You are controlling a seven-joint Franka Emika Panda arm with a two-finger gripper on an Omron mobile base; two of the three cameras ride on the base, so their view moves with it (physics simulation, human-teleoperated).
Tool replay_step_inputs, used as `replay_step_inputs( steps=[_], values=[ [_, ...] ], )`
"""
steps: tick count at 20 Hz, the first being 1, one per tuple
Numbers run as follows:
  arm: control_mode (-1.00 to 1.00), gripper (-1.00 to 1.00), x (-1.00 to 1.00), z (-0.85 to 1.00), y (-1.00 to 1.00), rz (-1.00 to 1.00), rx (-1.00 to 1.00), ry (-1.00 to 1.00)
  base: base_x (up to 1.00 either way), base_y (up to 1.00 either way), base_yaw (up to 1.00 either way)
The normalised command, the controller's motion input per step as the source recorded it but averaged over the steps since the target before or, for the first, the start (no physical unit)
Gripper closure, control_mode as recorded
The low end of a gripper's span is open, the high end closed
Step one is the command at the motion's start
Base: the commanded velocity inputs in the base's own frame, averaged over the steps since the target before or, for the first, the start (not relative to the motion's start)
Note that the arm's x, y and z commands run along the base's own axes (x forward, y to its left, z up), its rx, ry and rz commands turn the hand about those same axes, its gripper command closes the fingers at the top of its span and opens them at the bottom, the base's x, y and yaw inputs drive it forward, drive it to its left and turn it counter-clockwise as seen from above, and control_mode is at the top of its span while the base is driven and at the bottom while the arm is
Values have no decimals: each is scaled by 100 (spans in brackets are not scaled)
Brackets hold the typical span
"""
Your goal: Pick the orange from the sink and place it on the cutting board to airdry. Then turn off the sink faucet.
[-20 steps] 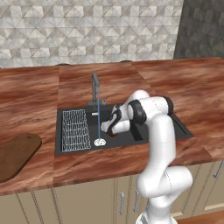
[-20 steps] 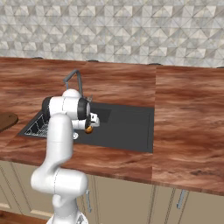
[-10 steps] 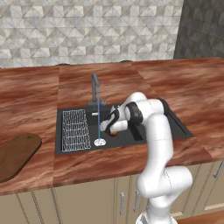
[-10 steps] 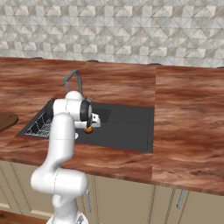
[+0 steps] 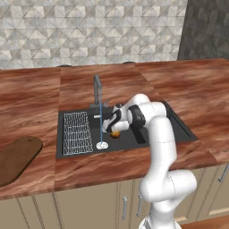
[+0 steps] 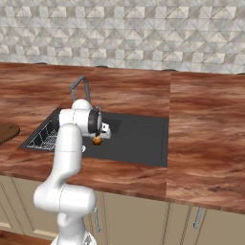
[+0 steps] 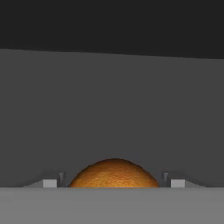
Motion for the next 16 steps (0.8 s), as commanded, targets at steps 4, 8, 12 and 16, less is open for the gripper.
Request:
replay_step_inputs(
  steps=[4,8,12,16],
  values=[
    [-100,100,-6,23,0,-1,0,0,0,0,0],
    [-100,100,-20,42,0,0,0,0,0,0,0],
    [-100,100,-28,45,-5,0,0,0,0,0,0],
    [-100,100,-27,49,-7,0,0,0,0,0,0]
  ],
)
